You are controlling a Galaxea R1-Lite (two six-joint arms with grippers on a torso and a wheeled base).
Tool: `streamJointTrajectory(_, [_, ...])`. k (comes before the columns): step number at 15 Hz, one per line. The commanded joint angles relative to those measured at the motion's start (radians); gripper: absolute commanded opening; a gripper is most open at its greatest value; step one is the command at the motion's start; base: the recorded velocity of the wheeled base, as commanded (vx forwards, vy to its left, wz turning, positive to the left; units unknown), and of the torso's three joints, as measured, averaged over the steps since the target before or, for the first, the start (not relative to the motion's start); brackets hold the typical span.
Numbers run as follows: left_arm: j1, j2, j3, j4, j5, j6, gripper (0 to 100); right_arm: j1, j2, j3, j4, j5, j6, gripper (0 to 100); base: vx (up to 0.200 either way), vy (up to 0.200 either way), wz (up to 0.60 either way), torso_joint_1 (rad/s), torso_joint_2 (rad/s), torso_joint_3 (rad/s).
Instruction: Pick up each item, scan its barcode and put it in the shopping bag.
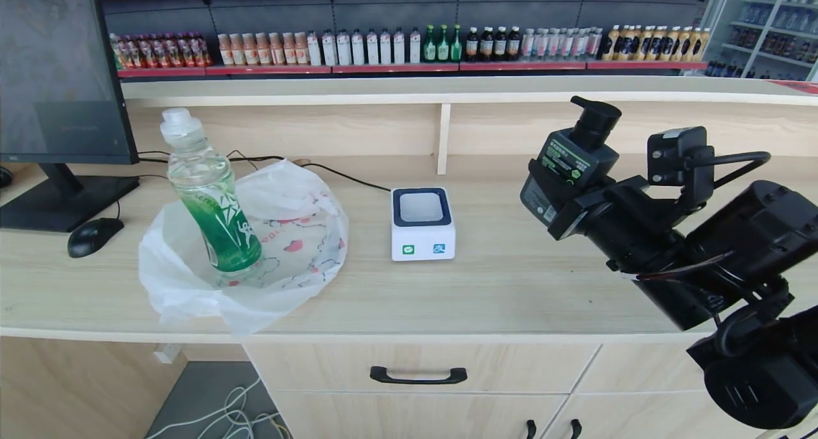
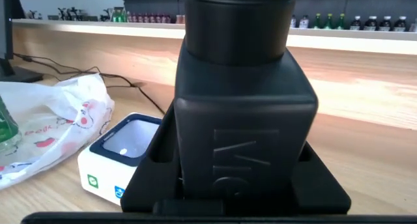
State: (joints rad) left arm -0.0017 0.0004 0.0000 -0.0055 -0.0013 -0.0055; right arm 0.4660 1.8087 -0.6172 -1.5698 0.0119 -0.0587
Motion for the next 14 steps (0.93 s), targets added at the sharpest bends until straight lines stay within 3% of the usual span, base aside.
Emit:
streamJointTrajectory(1, [0.0, 0.0, 0.0, -0.001, 0.0, 0.002, 100, 0.002, 0.0, -0.002, -0.001, 0.0, 0.0, 0, 0.0, 0.2, 0.0, 0.007, 0.0, 0.007])
streamJointTrajectory(8, [0.0, 0.0, 0.0, -0.001, 0.0, 0.004, 100, 0.01, -0.003, -0.013, -0.001, 0.006, 0.002, 0, 0.0, 0.2, 0.0, 0.002, 0.0, 0.004])
streamJointTrajectory(9, [-0.001, 0.0, 0.0, -0.001, -0.002, 0.016, 100, 0.008, -0.005, -0.032, -0.001, 0.014, 0.005, 0, 0.0, 0.0, 0.0, 0.0, 0.0, 0.0])
streamJointTrajectory(11, [0.0, 0.0, 0.0, 0.001, -0.002, 0.018, 100, 0.005, 0.014, -0.059, -0.001, 0.154, -0.043, 0, 0.0, 0.0, 0.0, 0.0, 0.0, 0.0])
streamJointTrajectory(14, [0.0, 0.0, 0.0, 0.001, -0.002, 0.021, 100, -0.026, 0.116, -0.113, -0.001, 0.293, -0.228, 0, 0.0, 0.0, 0.0, 0.0, 0.0, 0.0])
